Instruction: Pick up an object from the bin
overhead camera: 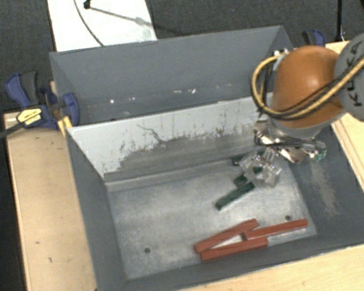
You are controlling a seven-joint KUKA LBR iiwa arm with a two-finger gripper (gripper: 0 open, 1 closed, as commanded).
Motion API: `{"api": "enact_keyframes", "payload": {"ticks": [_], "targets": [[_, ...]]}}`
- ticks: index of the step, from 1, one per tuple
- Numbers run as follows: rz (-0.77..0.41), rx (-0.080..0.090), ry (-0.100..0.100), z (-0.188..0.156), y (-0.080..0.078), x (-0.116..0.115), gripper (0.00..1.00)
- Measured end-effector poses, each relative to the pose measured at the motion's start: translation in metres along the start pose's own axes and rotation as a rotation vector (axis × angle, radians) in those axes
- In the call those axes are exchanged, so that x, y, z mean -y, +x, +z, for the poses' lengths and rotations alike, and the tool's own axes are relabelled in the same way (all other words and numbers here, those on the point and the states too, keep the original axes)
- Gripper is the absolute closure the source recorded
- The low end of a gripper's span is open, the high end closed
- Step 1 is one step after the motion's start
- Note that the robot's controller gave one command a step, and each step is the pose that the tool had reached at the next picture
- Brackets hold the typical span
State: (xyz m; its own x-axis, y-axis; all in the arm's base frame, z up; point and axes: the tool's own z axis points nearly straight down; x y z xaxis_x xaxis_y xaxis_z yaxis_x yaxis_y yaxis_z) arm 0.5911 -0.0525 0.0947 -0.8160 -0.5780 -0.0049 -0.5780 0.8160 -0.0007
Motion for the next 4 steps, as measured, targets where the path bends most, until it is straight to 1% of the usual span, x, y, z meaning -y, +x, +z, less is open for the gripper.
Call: {"api": "enact_keyframes", "payload": {"ticks": [1, 2, 3, 4], "targets": [[0.257, -0.003, 0.001, -0.021, 0.031, 0.003, 1.0], [0.255, -0.003, 0.0, -0.02, 0.03, 0.003, 0.0], [0.246, -0.003, -0.006, 0.026, -0.021, -0.079, 0.0], [0.254, -0.002, 0.0, 0.024, -0.018, -0.074, 1.0]]}}
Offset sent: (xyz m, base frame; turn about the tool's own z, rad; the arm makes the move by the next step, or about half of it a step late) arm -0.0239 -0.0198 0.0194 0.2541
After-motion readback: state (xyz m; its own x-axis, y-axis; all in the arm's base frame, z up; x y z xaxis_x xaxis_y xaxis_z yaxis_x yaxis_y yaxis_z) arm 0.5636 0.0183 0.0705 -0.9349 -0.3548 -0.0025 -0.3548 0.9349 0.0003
